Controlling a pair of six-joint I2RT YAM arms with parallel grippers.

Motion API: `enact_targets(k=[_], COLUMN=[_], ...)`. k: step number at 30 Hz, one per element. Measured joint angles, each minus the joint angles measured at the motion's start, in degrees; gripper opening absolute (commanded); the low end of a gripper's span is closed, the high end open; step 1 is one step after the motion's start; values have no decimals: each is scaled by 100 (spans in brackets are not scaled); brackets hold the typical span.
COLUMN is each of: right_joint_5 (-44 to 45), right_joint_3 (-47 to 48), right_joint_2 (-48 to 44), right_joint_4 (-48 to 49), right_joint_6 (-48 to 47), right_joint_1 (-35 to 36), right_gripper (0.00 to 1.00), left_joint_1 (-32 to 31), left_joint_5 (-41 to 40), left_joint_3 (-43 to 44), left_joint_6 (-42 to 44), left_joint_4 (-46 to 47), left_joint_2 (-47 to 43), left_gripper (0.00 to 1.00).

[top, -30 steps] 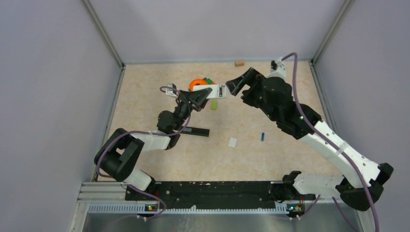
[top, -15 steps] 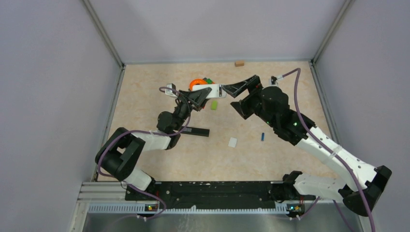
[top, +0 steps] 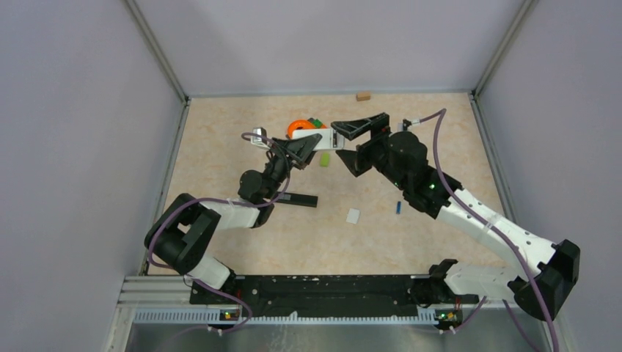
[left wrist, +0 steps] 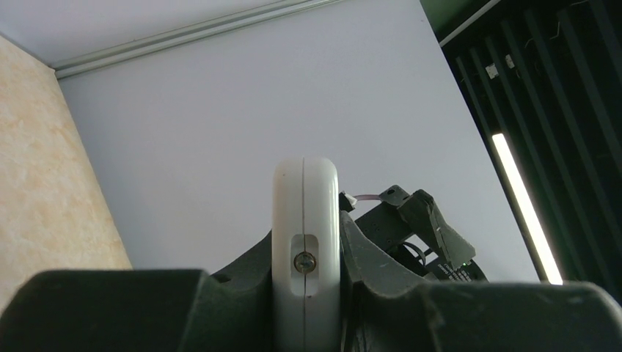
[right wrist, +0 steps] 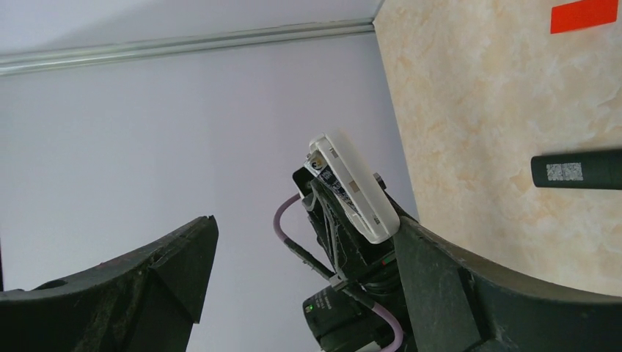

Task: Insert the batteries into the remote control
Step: Load the battery into the remote control.

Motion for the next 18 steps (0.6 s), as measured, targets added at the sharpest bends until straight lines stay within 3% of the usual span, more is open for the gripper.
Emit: enact_targets(k=[7,12,18], right_joint_5=[-87,-192,-162], right_joint_3=[-181,-232,-400], right_joint_2=[57,155,155], right_joint_4=[275,413,494], right_joint_6=[308,459,597], right_joint_1=[-83,-151,-181], right_gripper=[80,66,65], left_joint_1=[-15,-31,-57], left_joint_5=[-17,-22,-17], left_joint_3=[0,0,-4], left_joint_6=[42,90,168], left_joint_4=[31,42,79], left_joint_2=[0,0,-2], left_gripper=[0,0,0])
